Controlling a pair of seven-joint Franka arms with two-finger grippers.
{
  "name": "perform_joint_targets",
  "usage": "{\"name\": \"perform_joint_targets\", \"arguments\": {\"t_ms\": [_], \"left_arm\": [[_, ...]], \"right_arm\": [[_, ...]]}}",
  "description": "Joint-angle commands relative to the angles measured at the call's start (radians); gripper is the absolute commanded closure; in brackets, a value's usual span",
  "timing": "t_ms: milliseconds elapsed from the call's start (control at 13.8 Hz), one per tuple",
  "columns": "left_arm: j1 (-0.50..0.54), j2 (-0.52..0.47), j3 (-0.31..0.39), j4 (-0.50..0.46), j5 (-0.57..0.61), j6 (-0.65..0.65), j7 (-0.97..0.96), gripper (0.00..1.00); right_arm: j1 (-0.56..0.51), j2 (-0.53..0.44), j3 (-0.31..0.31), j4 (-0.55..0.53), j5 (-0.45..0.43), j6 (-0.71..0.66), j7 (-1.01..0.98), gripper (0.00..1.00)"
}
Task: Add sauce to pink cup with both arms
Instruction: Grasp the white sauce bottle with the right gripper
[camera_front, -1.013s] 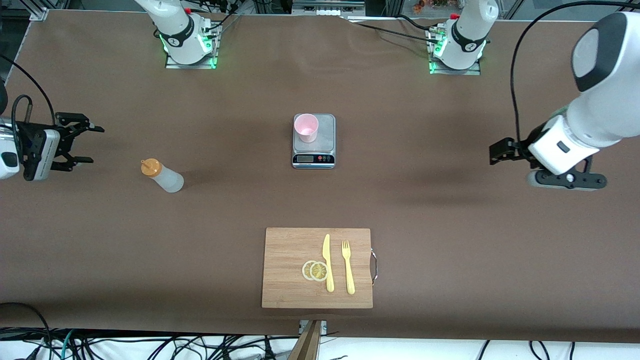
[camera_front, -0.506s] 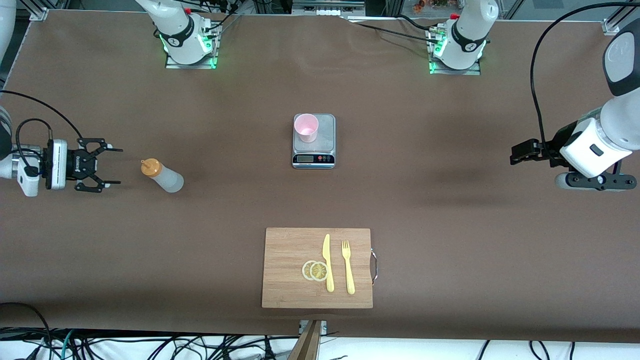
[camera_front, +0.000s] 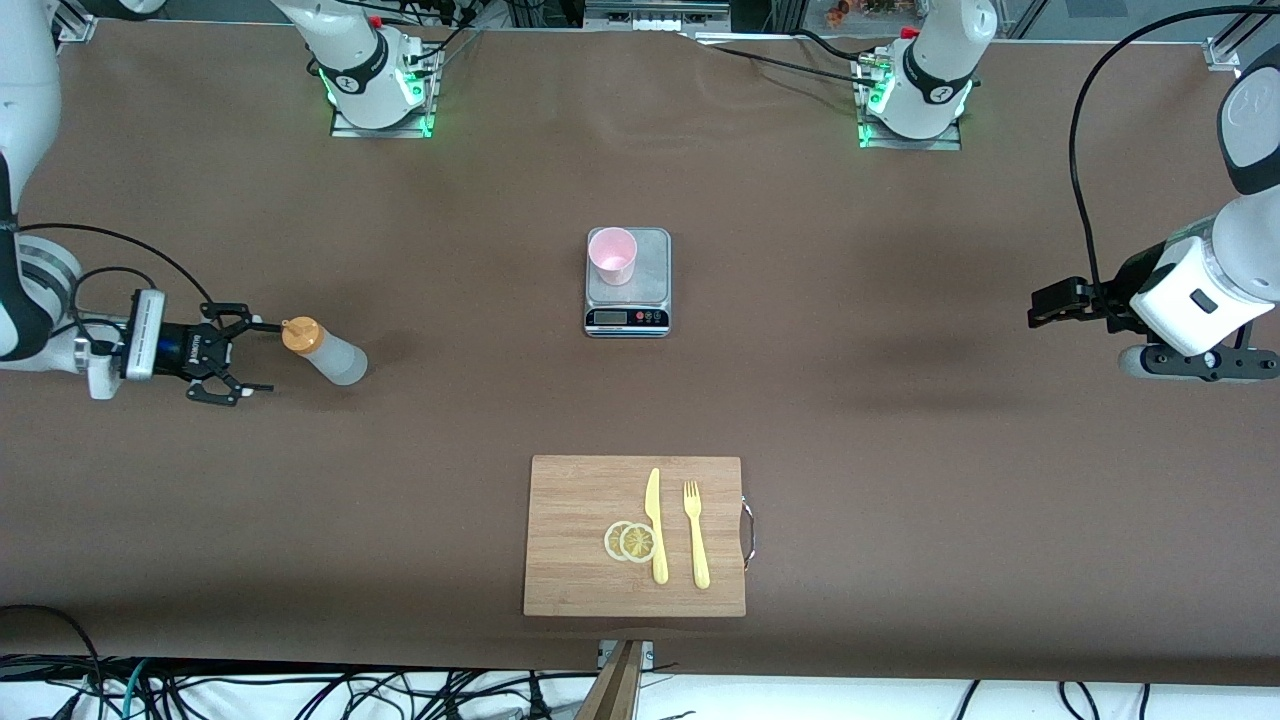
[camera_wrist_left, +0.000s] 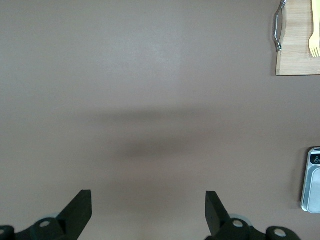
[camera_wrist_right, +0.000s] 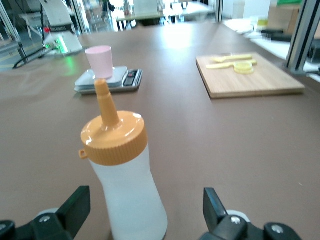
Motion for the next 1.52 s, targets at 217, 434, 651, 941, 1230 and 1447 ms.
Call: {"name": "perform_joint_targets", "arguments": {"t_ms": [217, 434, 651, 941, 1230, 1447], "left_arm": [[-0.007, 0.013, -0.008, 0.037, -0.013, -0.020, 0.017, 0.00], [-0.007, 0.013, -0.008, 0.037, -0.013, -0.020, 0.019, 0.00], [-0.008, 0.013, -0.008, 0.038, -0.015, -0.019, 0.019, 0.00], [-0.008, 0.013, -0.008, 0.038, -0.015, -0.020, 0.019, 0.00], [-0.010, 0.013, -0.008, 0.038, -0.015, -0.019, 0.019, 0.00], [-0.008, 0.013, -0.008, 0.040, -0.015, -0.019, 0.019, 0.00]], "right_arm": [[-0.017, 0.120, 0.023, 0.022, 0.112, -0.116, -0.170, 0.00], [-0.013, 0.157, 0.027, 0.023, 0.132, -0.130, -0.196, 0.00], [-0.013, 0.173, 0.043, 0.023, 0.132, -0.125, -0.196, 0.02], [-0.010, 0.174, 0.061, 0.025, 0.166, -0.136, -0.198, 0.18], [-0.010, 0.177, 0.061, 0.025, 0.166, -0.134, -0.195, 0.58], [-0.012, 0.179, 0.061, 0.023, 0.165, -0.136, -0.181, 0.75]]}}
